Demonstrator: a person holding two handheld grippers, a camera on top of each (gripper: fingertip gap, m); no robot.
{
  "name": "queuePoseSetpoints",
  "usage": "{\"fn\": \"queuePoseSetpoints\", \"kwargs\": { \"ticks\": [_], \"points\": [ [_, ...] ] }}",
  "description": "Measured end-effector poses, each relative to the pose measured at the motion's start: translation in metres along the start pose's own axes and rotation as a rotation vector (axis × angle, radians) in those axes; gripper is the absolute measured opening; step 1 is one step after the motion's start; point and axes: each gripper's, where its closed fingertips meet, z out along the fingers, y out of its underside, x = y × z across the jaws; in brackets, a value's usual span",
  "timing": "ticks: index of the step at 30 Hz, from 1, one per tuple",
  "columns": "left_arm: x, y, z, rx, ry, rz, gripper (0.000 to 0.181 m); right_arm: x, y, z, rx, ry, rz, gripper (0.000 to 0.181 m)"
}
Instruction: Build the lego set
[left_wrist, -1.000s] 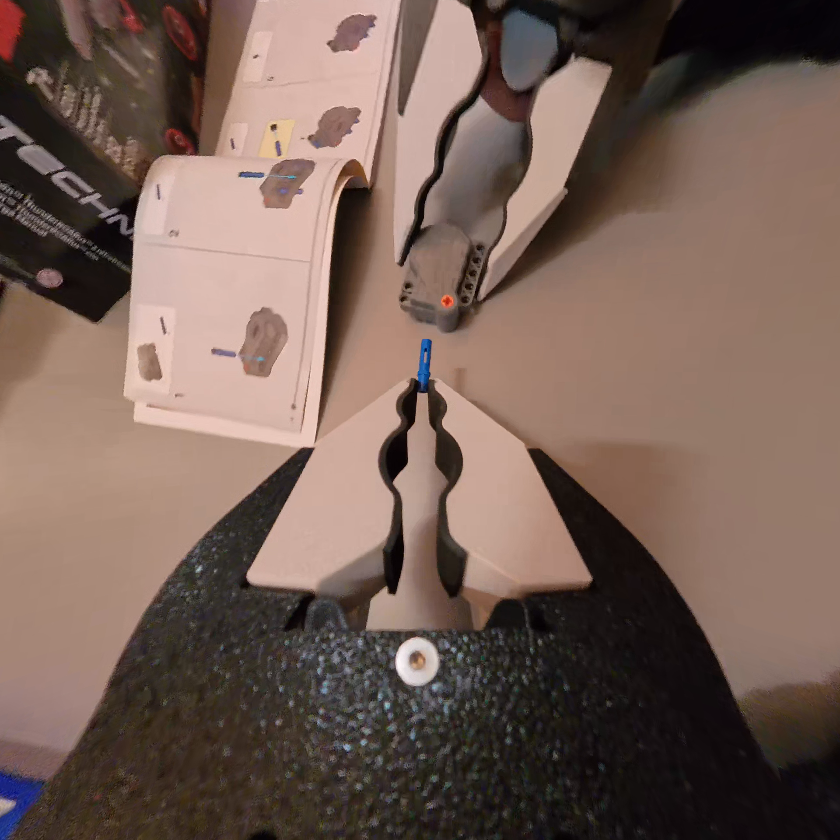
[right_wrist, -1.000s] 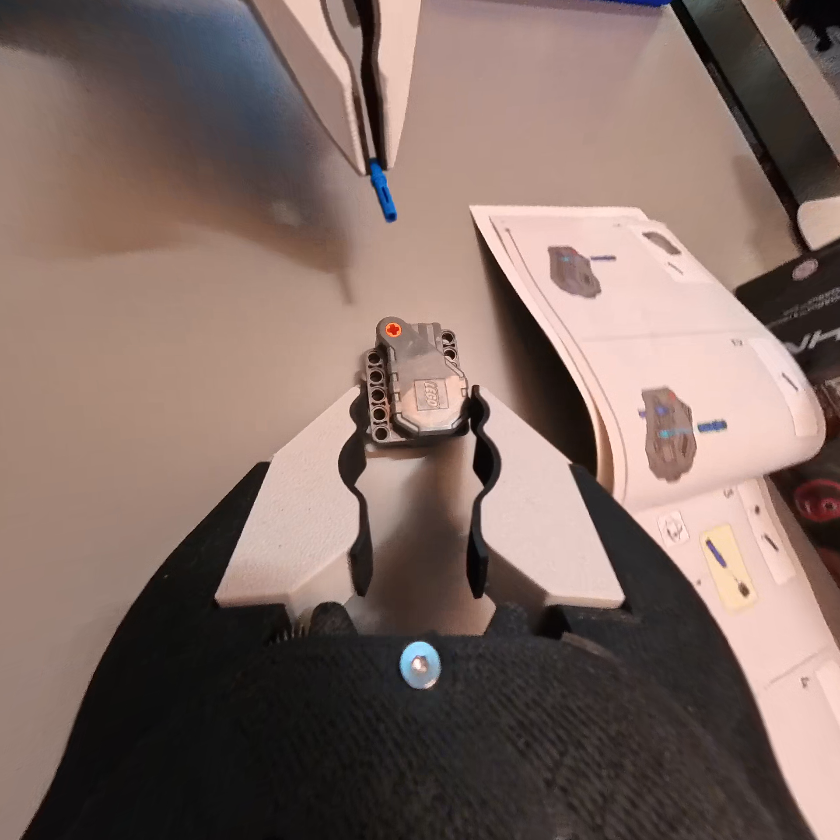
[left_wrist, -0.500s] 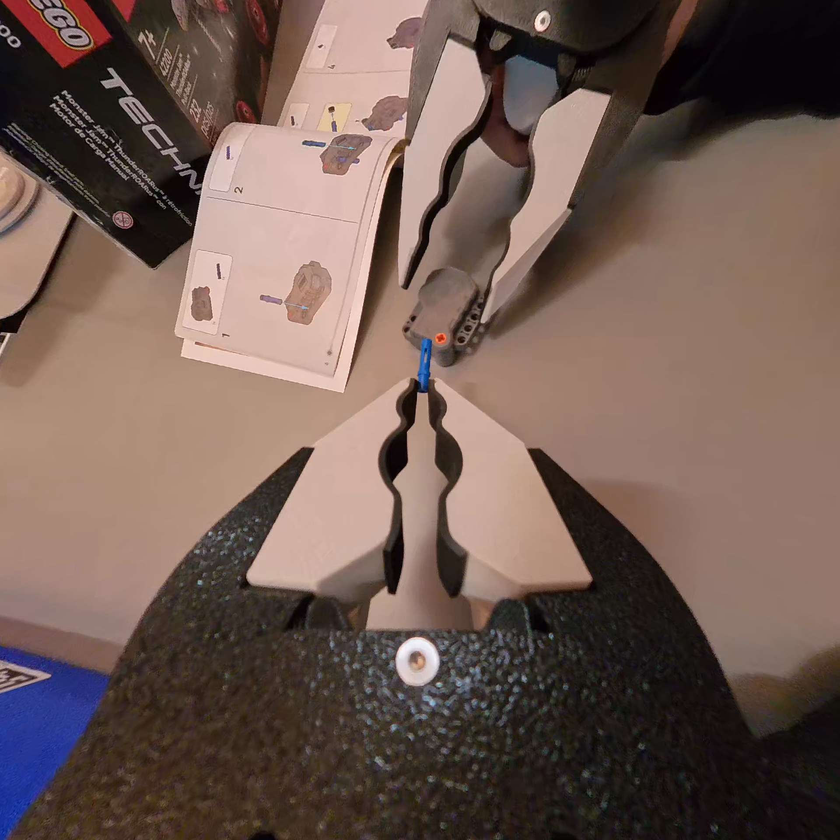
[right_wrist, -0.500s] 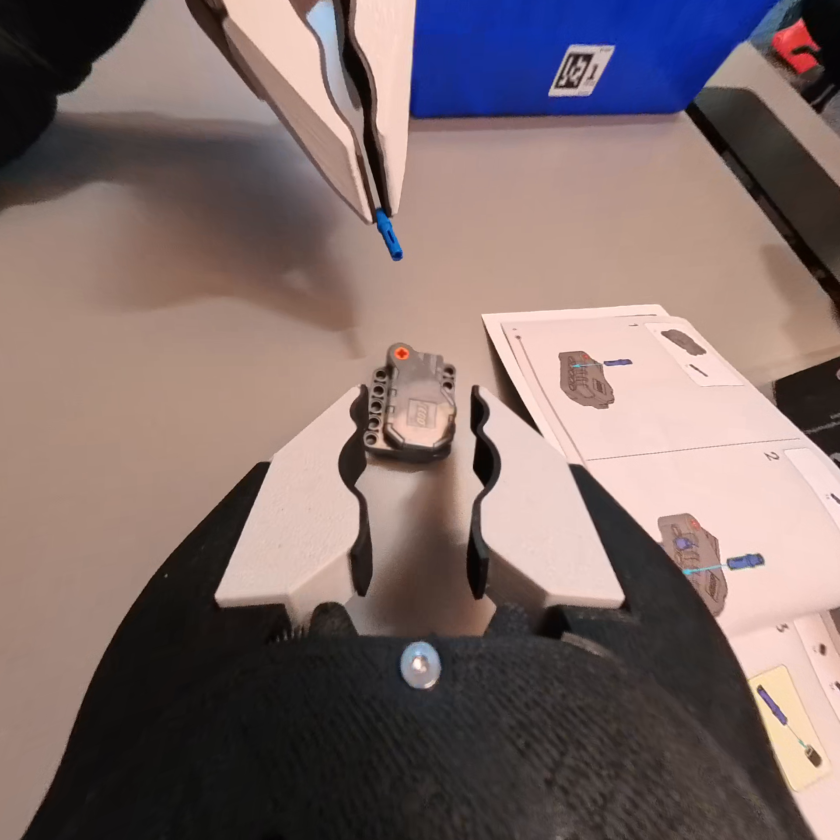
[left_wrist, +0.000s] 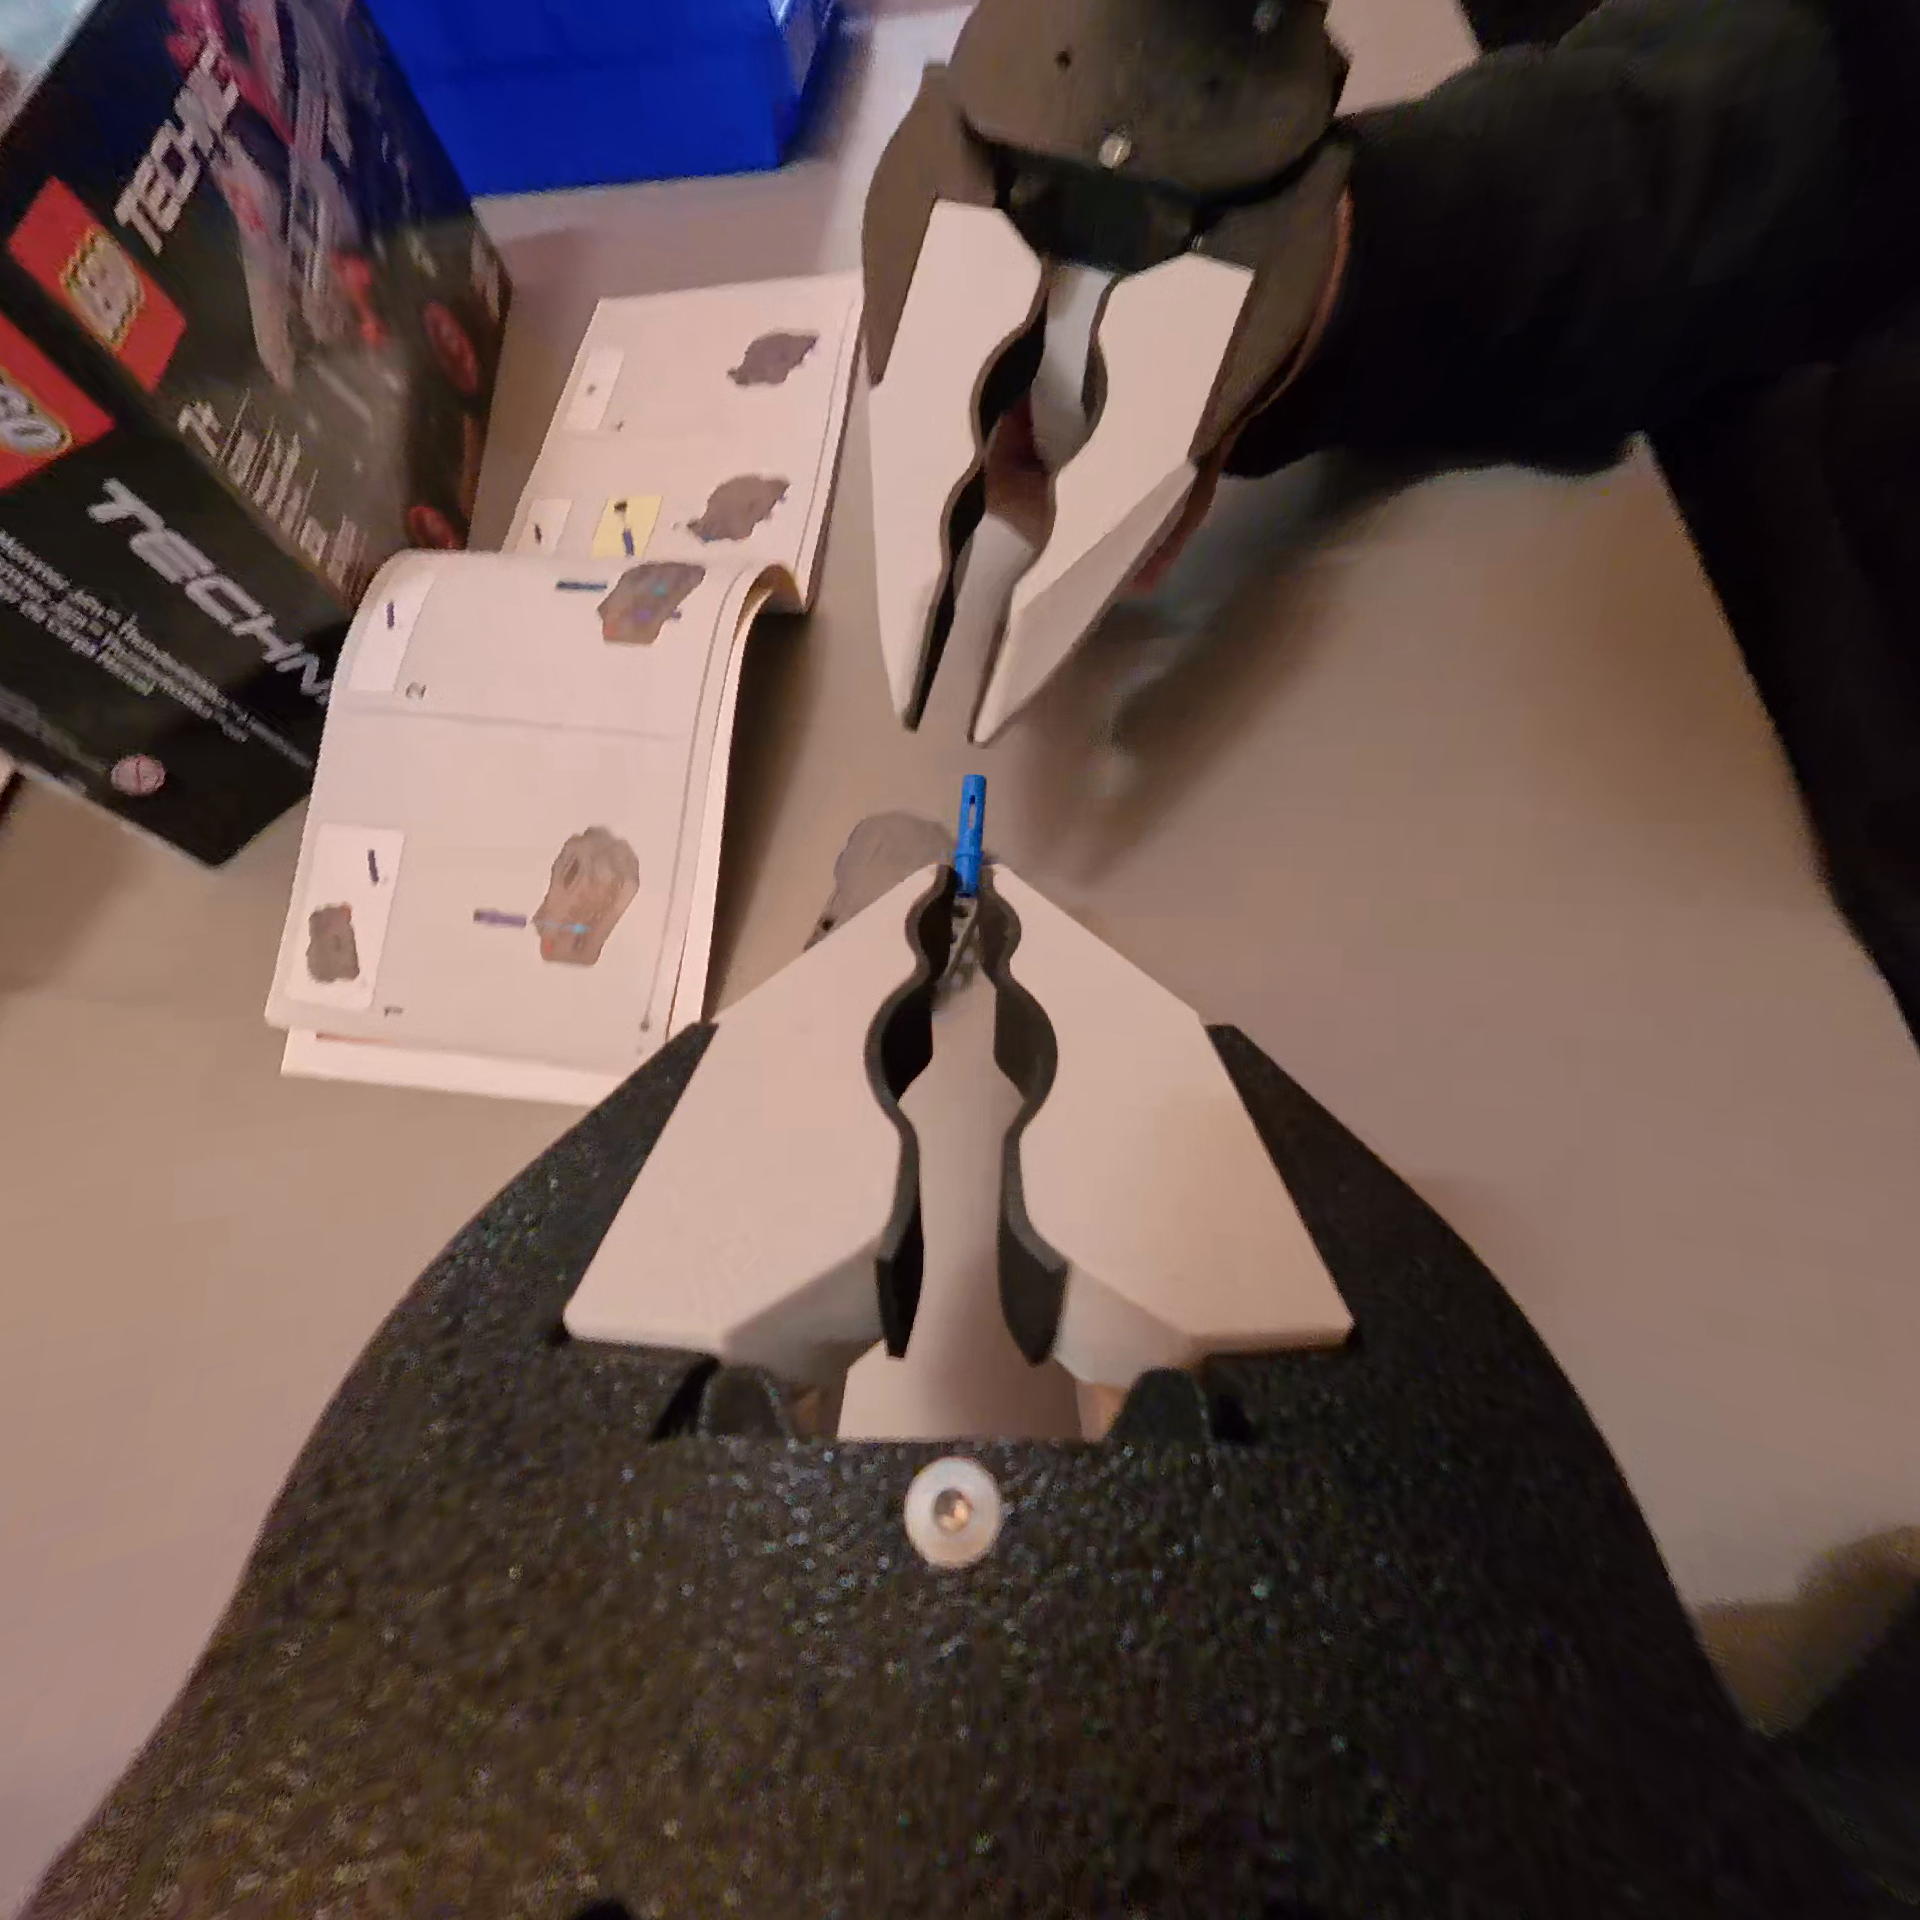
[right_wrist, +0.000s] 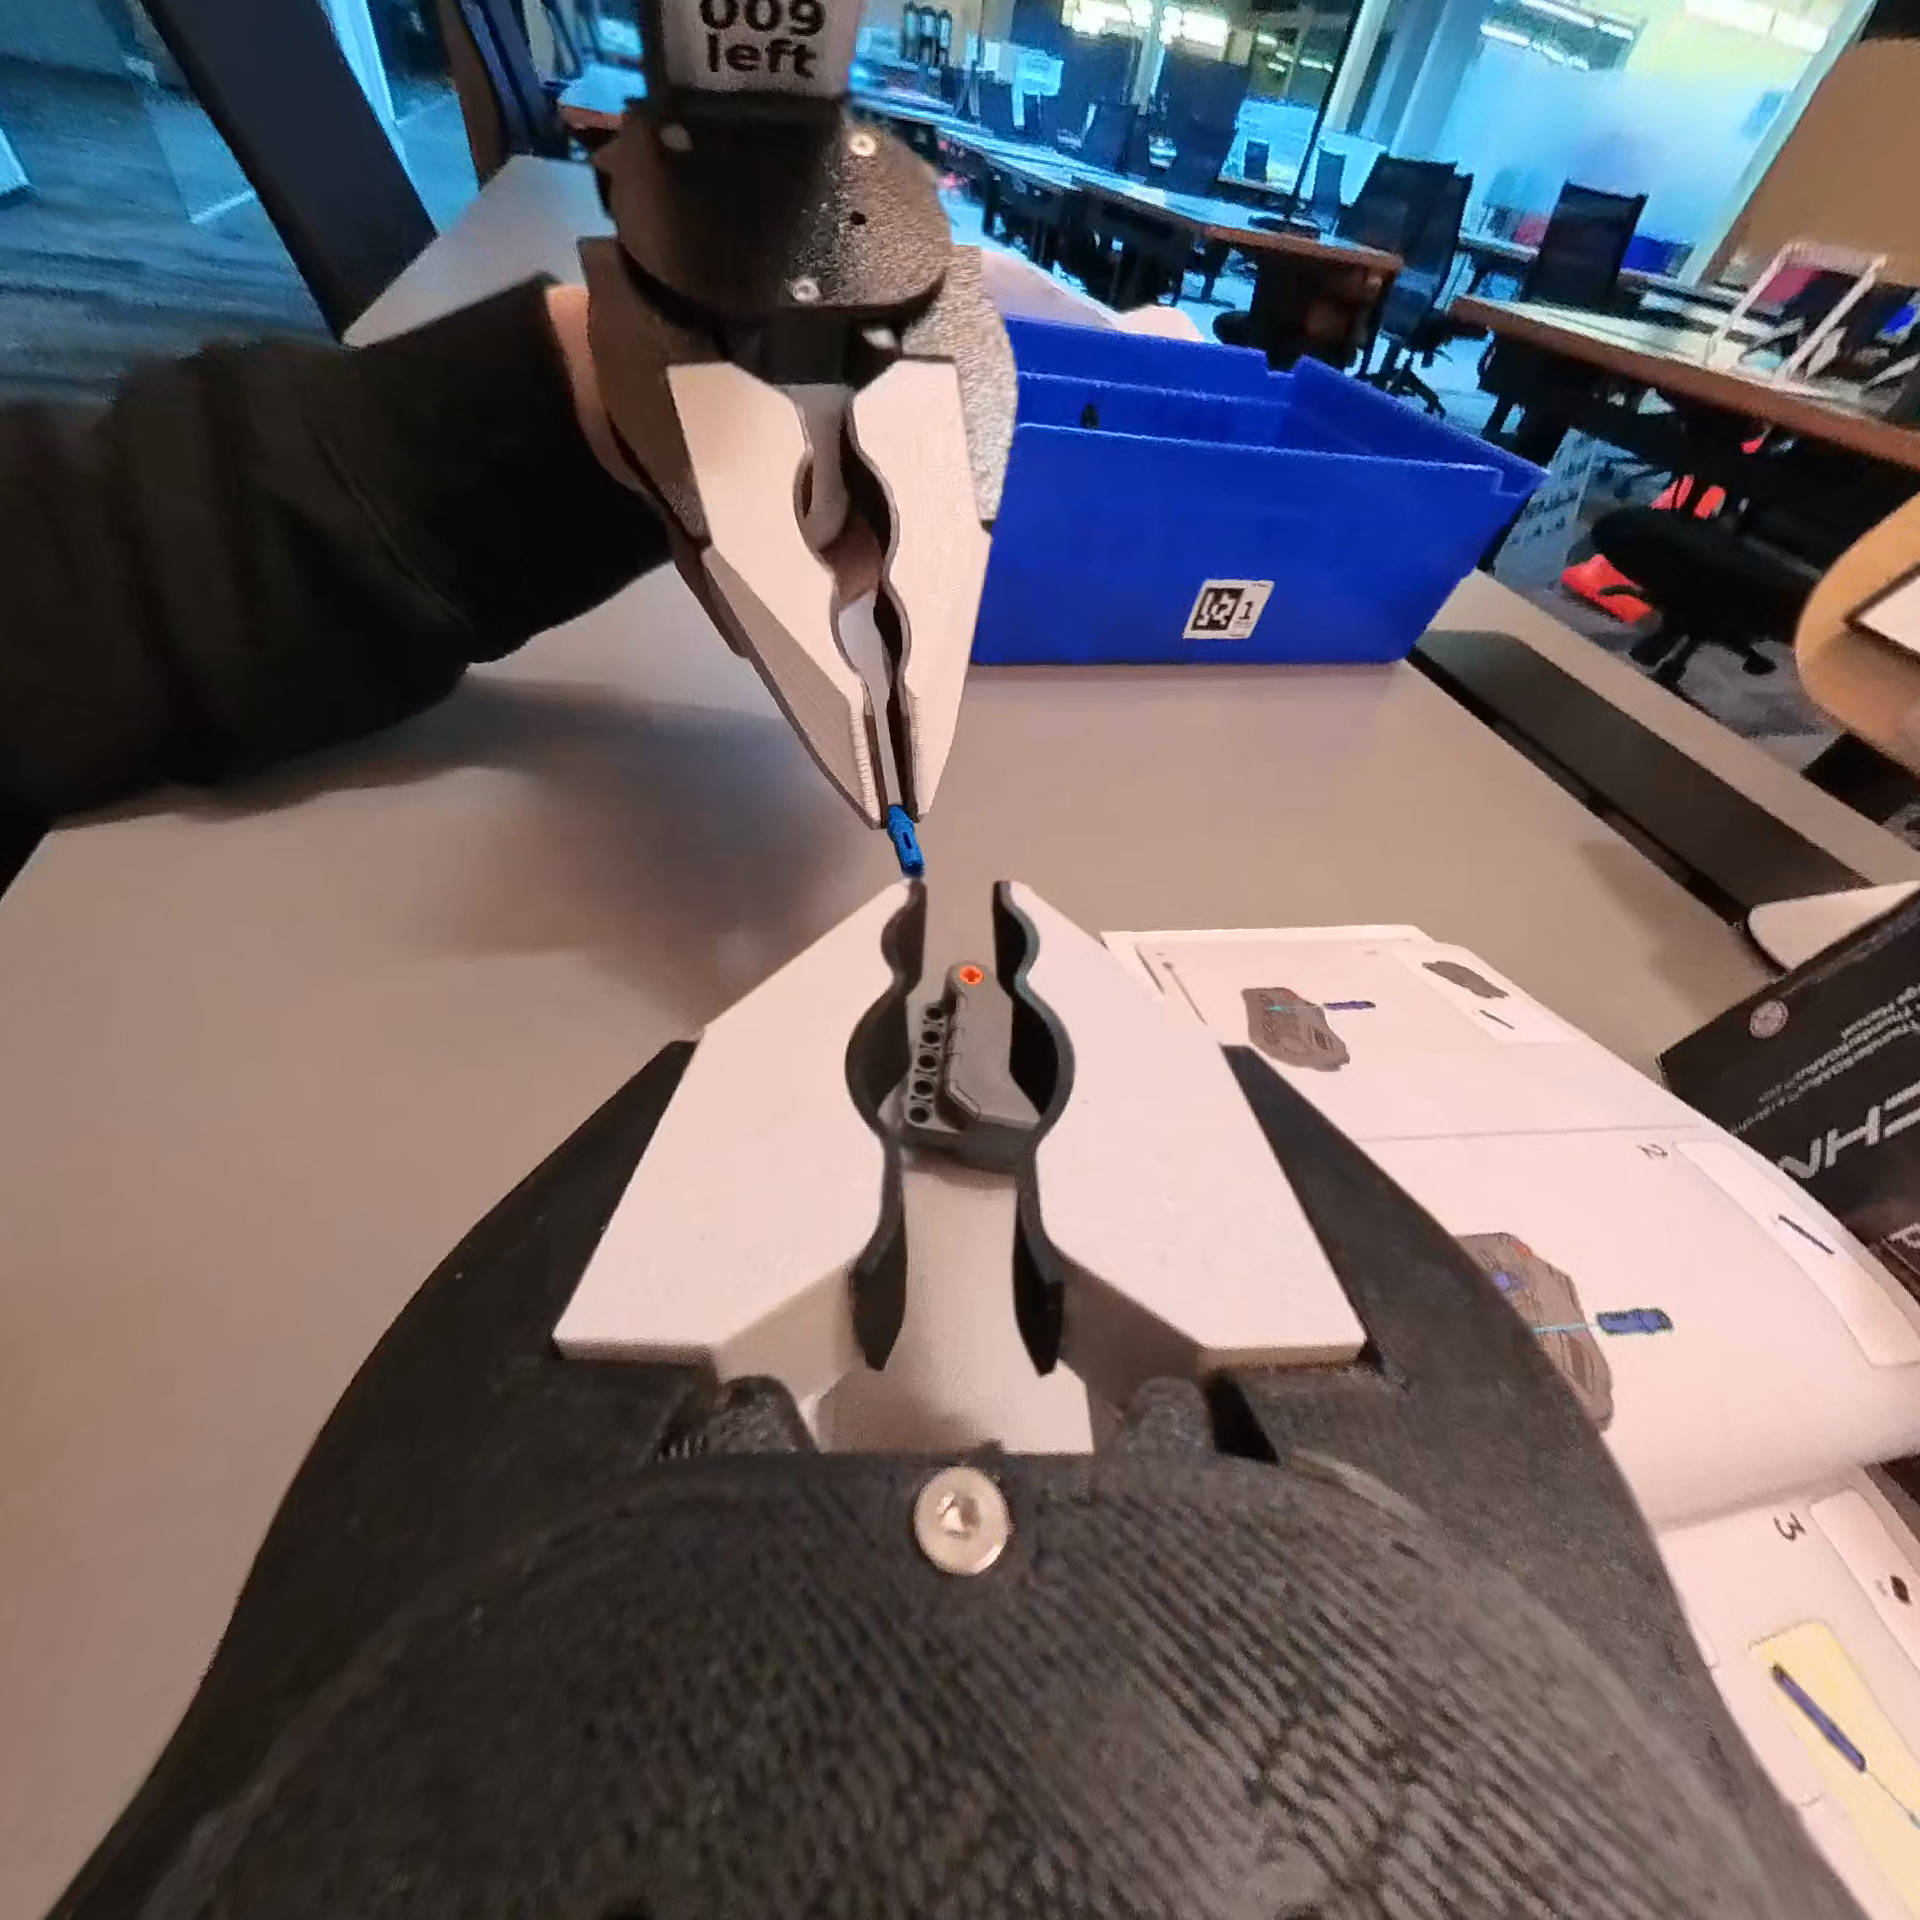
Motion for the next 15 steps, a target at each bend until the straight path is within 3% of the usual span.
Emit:
{"fn": "queuePoseSetpoints", "kwargs": {
  "ticks": [3,15],
  "points": [
    [0.003,-0.005,0.002,0.024,0.015,0.008,0.001,-0.002,-0.001,0.0,-0.005,0.016,-0.054,0.017],
    [0.004,0.003,0.008,-0.032,0.021,0.012,0.001,-0.012,0.007,0.004,-0.056,-0.007,-0.145,0.003]
  ]
}}
